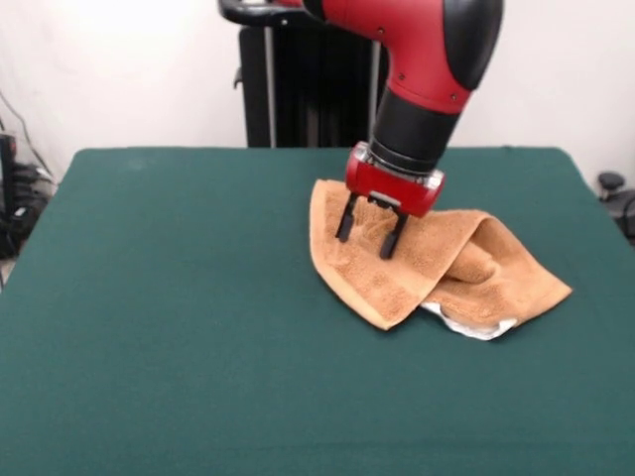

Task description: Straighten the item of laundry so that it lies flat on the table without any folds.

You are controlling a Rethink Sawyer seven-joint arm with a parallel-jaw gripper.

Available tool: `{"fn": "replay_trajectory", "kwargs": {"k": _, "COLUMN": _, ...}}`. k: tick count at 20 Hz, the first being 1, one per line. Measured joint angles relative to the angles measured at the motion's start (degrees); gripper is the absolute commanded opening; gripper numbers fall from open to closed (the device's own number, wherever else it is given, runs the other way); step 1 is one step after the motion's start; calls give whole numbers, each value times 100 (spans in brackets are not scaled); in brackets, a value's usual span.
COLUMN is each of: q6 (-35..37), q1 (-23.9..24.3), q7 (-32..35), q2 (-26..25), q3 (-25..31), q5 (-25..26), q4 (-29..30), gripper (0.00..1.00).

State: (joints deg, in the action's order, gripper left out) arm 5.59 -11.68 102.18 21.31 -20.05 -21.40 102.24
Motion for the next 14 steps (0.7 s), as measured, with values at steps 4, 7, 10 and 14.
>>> {"fn": "replay_trajectory", "kwargs": {"k": 4, "q6": -258, "q1": 20, "q7": 0, "q2": -56, "q3": 34, "q5": 0, "q4": 1, "gripper": 100}}
{"fn": "replay_trajectory", "kwargs": {"k": 7, "q6": -514, "q1": 29, "q7": 0, "q2": -161, "q3": 70, "q5": 1, "q4": 1, "gripper": 100}}
{"fn": "replay_trajectory", "kwargs": {"k": 10, "q6": -789, "q1": 63, "q7": 0, "q2": -249, "q3": 135, "q5": 0, "q4": 1, "gripper": 100}}
{"fn": "replay_trajectory", "kwargs": {"k": 14, "q6": -978, "q1": 173, "q7": 0, "q2": -259, "q3": 228, "q5": 57, "q4": 6, "gripper": 100}}
